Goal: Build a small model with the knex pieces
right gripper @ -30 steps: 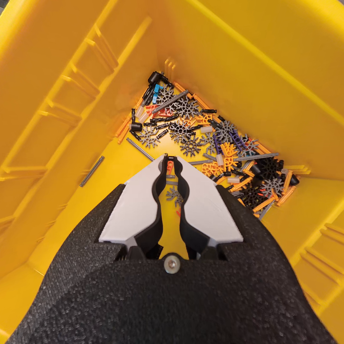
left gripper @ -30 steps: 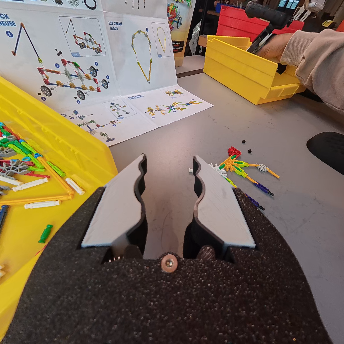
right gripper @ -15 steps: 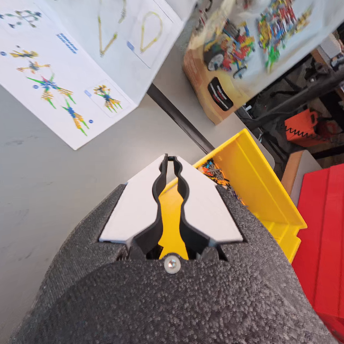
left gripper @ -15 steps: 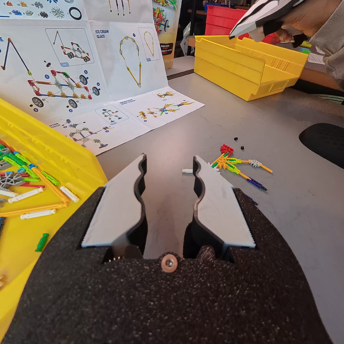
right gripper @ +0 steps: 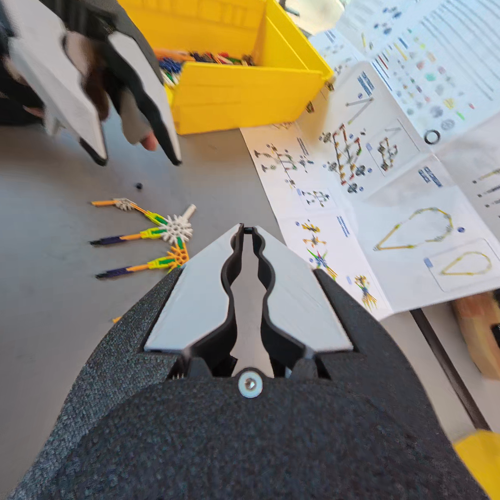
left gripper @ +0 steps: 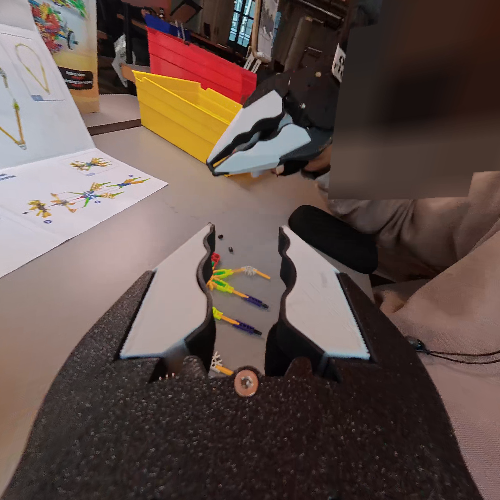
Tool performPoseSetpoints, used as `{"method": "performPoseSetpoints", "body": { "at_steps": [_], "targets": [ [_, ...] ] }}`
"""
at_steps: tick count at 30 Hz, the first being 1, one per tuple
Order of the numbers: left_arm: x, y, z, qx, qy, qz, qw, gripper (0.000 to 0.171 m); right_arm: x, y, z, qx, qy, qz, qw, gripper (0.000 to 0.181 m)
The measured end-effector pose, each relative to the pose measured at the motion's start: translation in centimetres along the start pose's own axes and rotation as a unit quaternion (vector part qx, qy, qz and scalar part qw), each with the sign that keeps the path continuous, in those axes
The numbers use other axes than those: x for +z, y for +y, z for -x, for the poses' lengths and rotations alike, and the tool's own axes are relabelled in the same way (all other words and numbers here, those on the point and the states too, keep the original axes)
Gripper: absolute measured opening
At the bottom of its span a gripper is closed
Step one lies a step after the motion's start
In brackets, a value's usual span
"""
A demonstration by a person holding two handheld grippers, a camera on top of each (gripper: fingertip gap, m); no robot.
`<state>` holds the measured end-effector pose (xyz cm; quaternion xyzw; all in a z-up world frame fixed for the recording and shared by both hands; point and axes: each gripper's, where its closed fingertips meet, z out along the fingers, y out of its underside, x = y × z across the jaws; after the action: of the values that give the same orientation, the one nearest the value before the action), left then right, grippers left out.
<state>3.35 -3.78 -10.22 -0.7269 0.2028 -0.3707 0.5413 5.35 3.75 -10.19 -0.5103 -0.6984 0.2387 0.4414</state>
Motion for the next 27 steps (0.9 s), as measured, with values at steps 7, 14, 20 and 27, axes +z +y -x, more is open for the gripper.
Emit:
{"method": "performPoseSetpoints", "body": {
  "at_steps": [7, 14, 20, 27],
  "targets": [
    [-0.8, 0.5, -2.4, -0.17, 0.143, -0.049, 0.974, 0.031, 1.0, -4.1, 7.6, -0.043, -0.073, -0.179, 0.98, 0.005],
    [-1.8, 0.0, -2.0, -0.216, 0.158, -0.068, 0.961, 0.017, 0.6, -5.0, 9.3, -0.073, -0.092, -0.226, 0.967, 0.005],
    [-1.3, 1.1, -2.5, -0.239, 0.18, -0.038, 0.953, 0.013, 0.7, -4.6, 10.1, -0.113, -0.072, -0.222, 0.966, 0.005],
    [-0.9, 1.7, -2.8, -0.254, 0.189, -0.023, 0.948, 0.005, 0.8, -4.3, 10.4, -0.145, -0.06, -0.22, 0.963, 0.005]
  ]
}}
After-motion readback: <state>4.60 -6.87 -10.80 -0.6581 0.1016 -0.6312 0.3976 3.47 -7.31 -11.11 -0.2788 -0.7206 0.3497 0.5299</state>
